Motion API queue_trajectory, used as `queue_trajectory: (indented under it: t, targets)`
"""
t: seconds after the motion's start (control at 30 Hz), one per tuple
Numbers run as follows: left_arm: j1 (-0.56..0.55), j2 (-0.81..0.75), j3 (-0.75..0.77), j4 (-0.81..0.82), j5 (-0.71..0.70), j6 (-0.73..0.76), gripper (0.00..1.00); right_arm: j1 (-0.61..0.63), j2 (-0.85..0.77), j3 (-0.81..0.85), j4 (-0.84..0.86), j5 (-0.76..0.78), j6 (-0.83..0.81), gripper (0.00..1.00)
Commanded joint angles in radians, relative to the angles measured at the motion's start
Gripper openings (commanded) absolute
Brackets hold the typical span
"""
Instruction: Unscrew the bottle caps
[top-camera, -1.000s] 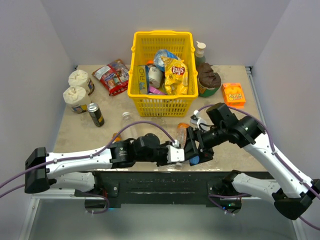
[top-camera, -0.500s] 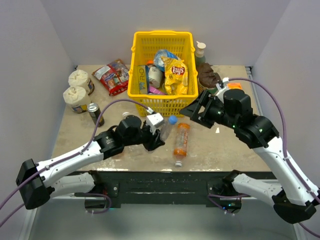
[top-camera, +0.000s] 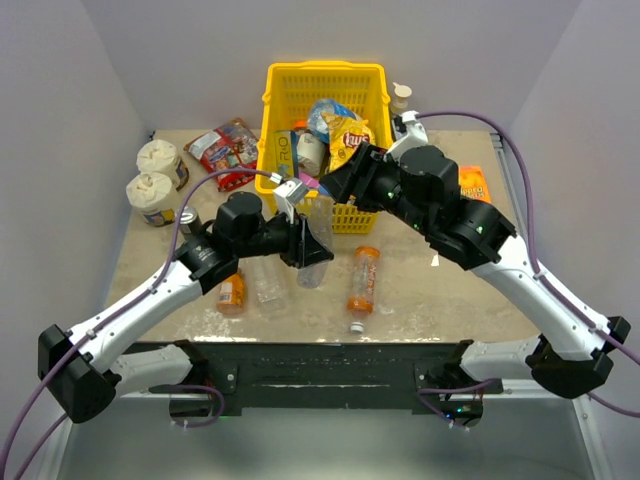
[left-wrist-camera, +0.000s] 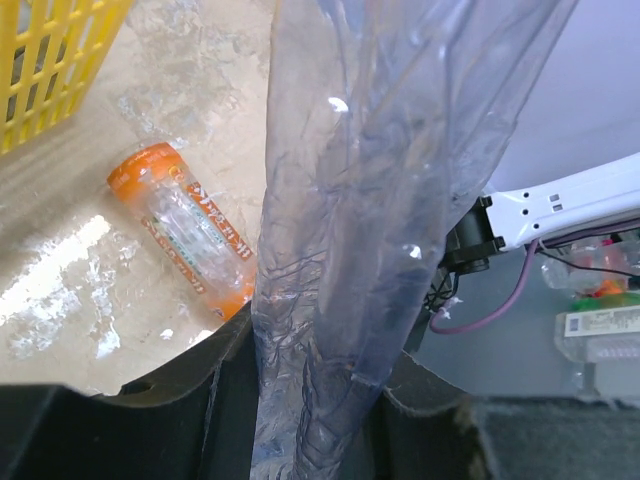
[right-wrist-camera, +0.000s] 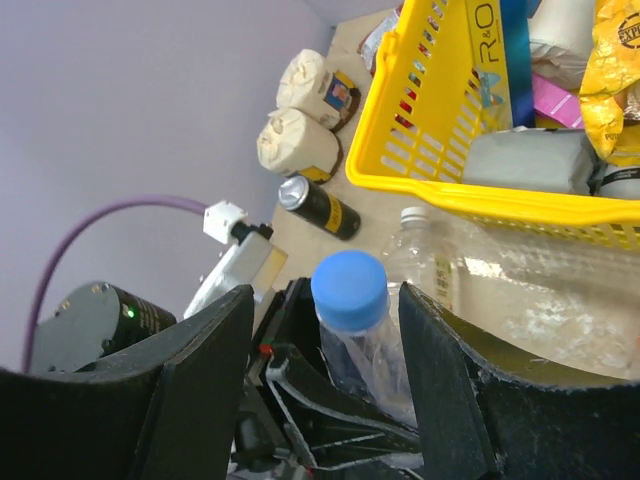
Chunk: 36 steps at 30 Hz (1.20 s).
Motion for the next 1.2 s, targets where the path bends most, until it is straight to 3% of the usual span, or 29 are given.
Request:
queue_trajectory:
  t: [0.0, 0.4, 0.67, 1.03, 1.17]
  targets:
    - [0.035, 0.011, 0.018, 0.008, 0.077, -0.053, 0.35, 0.019, 0.018, 0.075, -0.015, 0.054, -0.118, 0.62]
    - [0.049, 0.016, 0.015, 0.019, 0.085, -0.051, 0.35, 0.05, 0.095, 0.133, -0.116, 0.109, -0.14, 0.59]
    - [0.049, -0.007, -0.005, 0.029, 0.084, -0.06, 0.35, 0.05, 0.1, 0.119, -0.085, 0.1, -0.127, 0.5]
    - [0.049, -0.013, -0.014, 0.045, 0.105, -0.054, 0.35, 0.05, 0.101, 0.085, -0.05, 0.062, -0.112, 0.47]
    - [0.049, -0.025, -0.02, 0.042, 0.111, -0.05, 0.35, 0.05, 0.101, 0.081, -0.045, 0.063, -0.105, 0.4]
